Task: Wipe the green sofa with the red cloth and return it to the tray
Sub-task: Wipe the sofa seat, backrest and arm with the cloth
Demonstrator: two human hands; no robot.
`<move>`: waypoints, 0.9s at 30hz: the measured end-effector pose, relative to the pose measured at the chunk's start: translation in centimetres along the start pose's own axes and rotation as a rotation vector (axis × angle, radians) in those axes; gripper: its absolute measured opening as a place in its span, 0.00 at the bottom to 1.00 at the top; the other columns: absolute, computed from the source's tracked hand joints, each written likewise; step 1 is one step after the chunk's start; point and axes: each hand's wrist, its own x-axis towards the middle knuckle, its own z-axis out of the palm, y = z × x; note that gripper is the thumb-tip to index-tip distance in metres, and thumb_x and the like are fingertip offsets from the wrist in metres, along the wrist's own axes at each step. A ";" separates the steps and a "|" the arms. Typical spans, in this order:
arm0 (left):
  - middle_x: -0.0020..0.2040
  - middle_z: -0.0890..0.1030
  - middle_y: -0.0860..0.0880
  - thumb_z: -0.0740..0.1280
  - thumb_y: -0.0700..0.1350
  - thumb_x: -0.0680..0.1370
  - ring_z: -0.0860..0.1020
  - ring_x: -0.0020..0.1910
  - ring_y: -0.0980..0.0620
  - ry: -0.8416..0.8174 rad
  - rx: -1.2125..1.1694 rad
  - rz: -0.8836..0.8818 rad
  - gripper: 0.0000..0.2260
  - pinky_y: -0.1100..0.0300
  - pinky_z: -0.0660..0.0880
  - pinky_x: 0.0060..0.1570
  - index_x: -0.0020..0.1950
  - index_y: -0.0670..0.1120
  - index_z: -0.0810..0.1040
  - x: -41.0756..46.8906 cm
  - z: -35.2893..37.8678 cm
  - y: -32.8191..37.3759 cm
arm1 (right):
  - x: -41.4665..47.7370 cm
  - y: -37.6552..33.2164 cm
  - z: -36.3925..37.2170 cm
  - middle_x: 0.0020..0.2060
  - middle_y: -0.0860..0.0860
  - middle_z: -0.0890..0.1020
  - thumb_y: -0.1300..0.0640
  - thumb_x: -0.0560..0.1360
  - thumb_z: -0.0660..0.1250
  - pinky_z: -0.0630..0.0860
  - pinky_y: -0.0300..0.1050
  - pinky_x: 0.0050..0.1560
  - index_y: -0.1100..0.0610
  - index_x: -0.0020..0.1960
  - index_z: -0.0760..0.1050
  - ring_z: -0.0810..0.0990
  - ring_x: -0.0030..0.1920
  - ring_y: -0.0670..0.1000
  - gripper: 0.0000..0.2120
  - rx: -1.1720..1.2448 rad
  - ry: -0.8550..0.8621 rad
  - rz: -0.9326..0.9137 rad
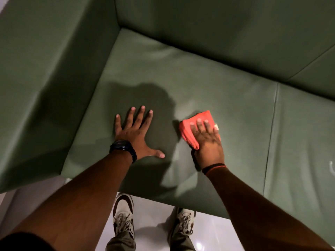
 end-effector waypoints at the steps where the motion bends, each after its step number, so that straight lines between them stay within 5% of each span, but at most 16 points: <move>1: 0.78 0.41 0.54 0.50 0.86 0.45 0.38 0.76 0.49 -0.007 -0.002 0.000 0.64 0.36 0.36 0.68 0.75 0.60 0.35 0.0 -0.1 0.0 | 0.3 -1.0 0.2 0.69 0.61 0.70 0.69 0.60 0.70 0.54 0.62 0.70 0.58 0.68 0.68 0.64 0.70 0.64 0.37 0.056 0.022 0.114; 3: 0.78 0.39 0.55 0.50 0.86 0.45 0.37 0.75 0.49 -0.026 -0.003 -0.003 0.64 0.36 0.36 0.68 0.75 0.59 0.34 0.1 -0.3 0.1 | 0.0 -3.6 0.7 0.69 0.61 0.70 0.68 0.60 0.72 0.55 0.65 0.69 0.58 0.68 0.68 0.64 0.70 0.65 0.37 0.098 0.004 0.126; 7: 0.78 0.37 0.53 0.59 0.81 0.49 0.36 0.75 0.47 -0.107 0.012 -0.007 0.64 0.34 0.40 0.68 0.74 0.58 0.31 0.0 -1.2 0.3 | -2.7 -5.3 0.4 0.65 0.58 0.75 0.63 0.57 0.77 0.64 0.71 0.61 0.56 0.65 0.72 0.71 0.65 0.65 0.37 0.105 -0.128 -0.172; 10: 0.77 0.35 0.51 0.67 0.73 0.54 0.36 0.75 0.45 -0.211 0.043 -0.041 0.63 0.34 0.45 0.69 0.70 0.56 0.25 0.1 -2.6 1.1 | -3.4 -4.4 -0.6 0.62 0.53 0.78 0.55 0.55 0.79 0.66 0.60 0.66 0.53 0.63 0.75 0.75 0.63 0.58 0.36 0.045 -0.166 -0.249; 14: 0.78 0.36 0.49 0.68 0.71 0.59 0.38 0.76 0.44 -0.340 0.041 -0.098 0.59 0.39 0.47 0.72 0.76 0.53 0.34 1.3 -5.4 2.6 | -0.9 -4.1 -3.6 0.69 0.49 0.72 0.55 0.68 0.72 0.66 0.47 0.67 0.47 0.68 0.67 0.71 0.67 0.52 0.30 0.268 -0.233 -0.088; 16: 0.78 0.37 0.48 0.68 0.71 0.61 0.39 0.76 0.45 -0.251 0.011 -0.084 0.58 0.40 0.46 0.73 0.76 0.52 0.36 4.2 -8.7 3.4 | 2.4 -3.2 -6.8 0.71 0.50 0.67 0.62 0.70 0.63 0.68 0.45 0.65 0.42 0.71 0.58 0.69 0.69 0.53 0.33 0.542 -0.167 0.074; 18: 0.78 0.37 0.47 0.69 0.70 0.61 0.40 0.76 0.45 -0.035 -0.012 -0.030 0.58 0.41 0.46 0.73 0.76 0.51 0.35 8.6 -13.5 4.2 | 7.1 -2.4 -11.1 0.70 0.54 0.68 0.66 0.66 0.59 0.73 0.50 0.63 0.47 0.70 0.57 0.72 0.66 0.57 0.35 0.634 0.149 0.132; 21: 0.79 0.46 0.46 0.73 0.69 0.58 0.48 0.76 0.43 0.406 0.031 0.114 0.58 0.40 0.49 0.72 0.78 0.49 0.45 16.2 -22.1 5.5 | 15.2 -1.3 -18.5 0.68 0.65 0.69 0.63 0.69 0.51 0.65 0.57 0.68 0.64 0.71 0.60 0.67 0.68 0.67 0.29 0.480 0.564 0.040; 23: 0.79 0.48 0.46 0.74 0.70 0.54 0.48 0.76 0.43 0.592 0.098 0.183 0.62 0.40 0.46 0.72 0.78 0.50 0.45 21.1 -27.4 6.0 | 20.5 -0.2 -22.6 0.66 0.69 0.69 0.56 0.78 0.47 0.62 0.62 0.68 0.68 0.69 0.61 0.65 0.67 0.71 0.24 0.296 0.788 0.000; 27: 0.78 0.44 0.46 0.76 0.70 0.46 0.46 0.76 0.40 0.676 0.233 0.227 0.71 0.34 0.44 0.68 0.77 0.52 0.37 26.9 -33.9 6.4 | 27.1 1.2 -26.0 0.69 0.68 0.65 0.53 0.70 0.53 0.56 0.67 0.70 0.65 0.70 0.62 0.59 0.70 0.70 0.30 0.026 0.783 -0.120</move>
